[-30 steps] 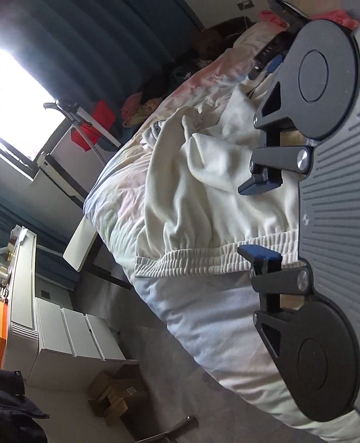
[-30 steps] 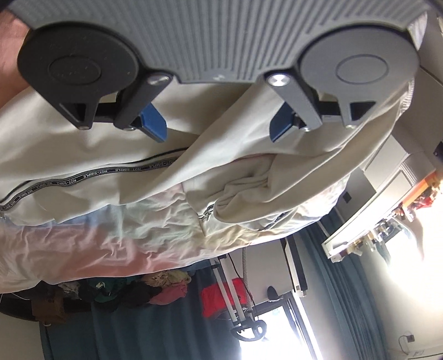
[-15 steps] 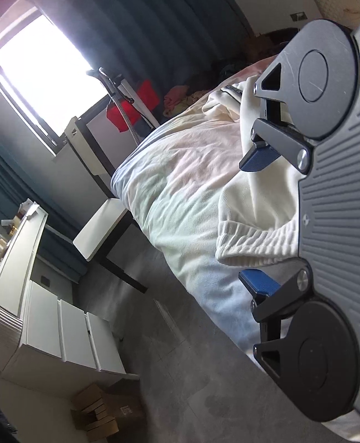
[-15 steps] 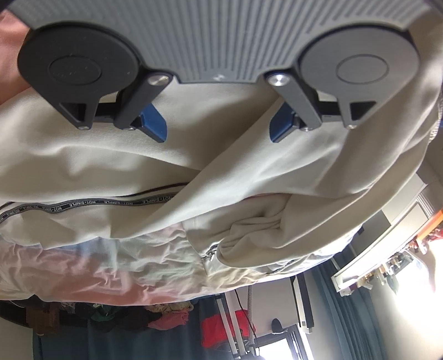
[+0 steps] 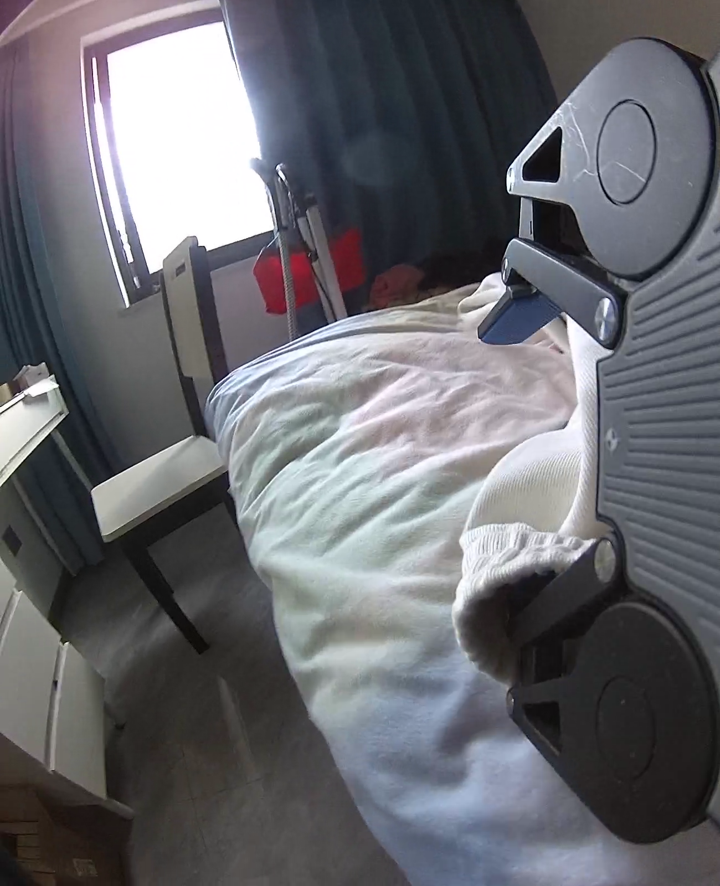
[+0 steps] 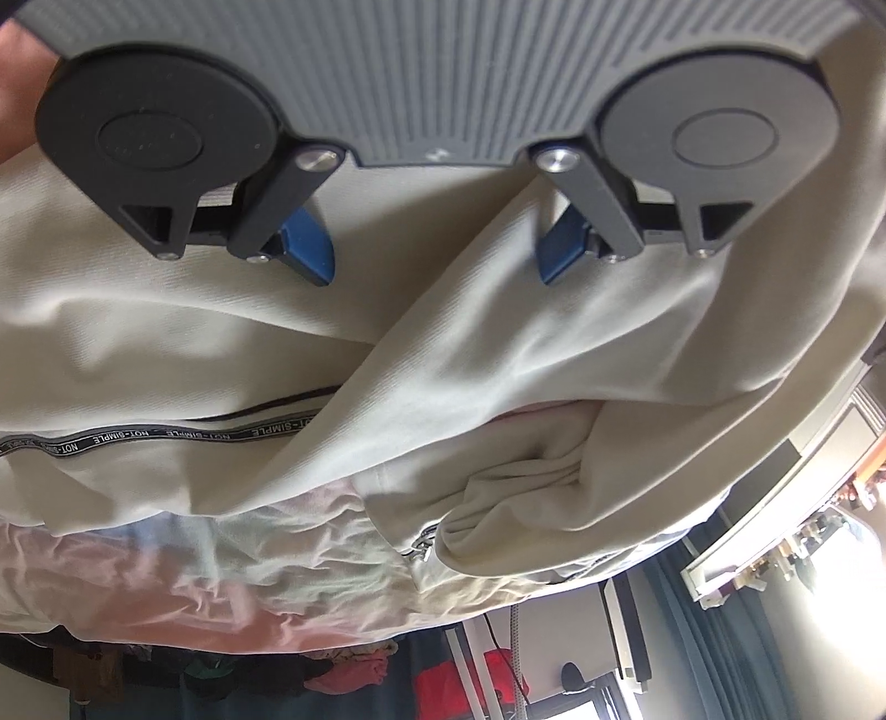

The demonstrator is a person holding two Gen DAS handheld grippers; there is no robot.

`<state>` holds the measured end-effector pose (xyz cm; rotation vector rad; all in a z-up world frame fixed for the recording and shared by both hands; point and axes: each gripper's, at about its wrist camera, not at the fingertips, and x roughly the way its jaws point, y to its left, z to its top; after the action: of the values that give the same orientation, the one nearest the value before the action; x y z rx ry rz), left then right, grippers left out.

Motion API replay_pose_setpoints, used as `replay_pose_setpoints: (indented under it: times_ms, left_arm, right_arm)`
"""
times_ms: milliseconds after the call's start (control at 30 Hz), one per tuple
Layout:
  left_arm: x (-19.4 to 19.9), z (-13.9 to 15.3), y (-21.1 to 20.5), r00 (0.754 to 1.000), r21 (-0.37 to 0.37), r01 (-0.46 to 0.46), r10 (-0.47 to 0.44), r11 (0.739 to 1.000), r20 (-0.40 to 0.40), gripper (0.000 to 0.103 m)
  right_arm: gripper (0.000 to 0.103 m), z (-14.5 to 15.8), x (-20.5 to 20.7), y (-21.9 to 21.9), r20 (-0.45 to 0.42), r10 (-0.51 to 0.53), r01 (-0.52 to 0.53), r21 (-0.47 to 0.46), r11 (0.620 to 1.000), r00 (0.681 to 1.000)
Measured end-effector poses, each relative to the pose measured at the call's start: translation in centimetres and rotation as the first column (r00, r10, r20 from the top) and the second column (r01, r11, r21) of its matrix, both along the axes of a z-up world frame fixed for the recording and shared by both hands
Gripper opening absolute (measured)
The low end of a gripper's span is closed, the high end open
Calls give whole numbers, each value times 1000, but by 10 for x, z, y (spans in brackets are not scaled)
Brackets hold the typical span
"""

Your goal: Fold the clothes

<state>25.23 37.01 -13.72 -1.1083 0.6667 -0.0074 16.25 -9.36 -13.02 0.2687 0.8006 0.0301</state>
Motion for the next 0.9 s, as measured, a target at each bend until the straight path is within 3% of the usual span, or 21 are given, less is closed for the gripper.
replay_pose_setpoints:
  times_ms: [133,200,300,433,500,567,700,767,900]
  left_arm:
    - [25,35,2,998,93,-56,55,994,14,14]
    - [42,64,1,997,195,-76,70,978,36,8]
    - [77,113,-2,988,329,-144,116,933,103,8]
    - [137,159,2,970,445,-240,194,863,147,8]
    - [174,164,2,967,488,-254,220,835,125,8]
    - [211,154,0,969,530,-231,239,816,55,8]
    - [250,107,4,950,488,-225,302,843,-84,11]
    - [251,93,10,940,442,-245,323,863,-111,35]
    - [237,90,14,946,408,-208,289,889,-149,65]
  right_arm:
    - [82,3,-5,-6,-2,-21,21,18,1000,1000]
    - [83,5,-7,-8,-1,-32,32,28,999,1000]
    - [83,8,-4,-10,6,-43,43,38,998,999]
    - [83,14,2,-11,44,-61,59,38,998,997]
    - [83,16,6,-11,69,-65,63,21,998,995]
    - [83,15,11,-11,84,-68,68,2,998,994]
    - [83,6,24,-12,84,-73,74,-11,997,994]
    - [83,2,28,-11,95,-70,72,-20,997,993]
    - [83,-4,37,-7,103,-54,58,-29,998,993]
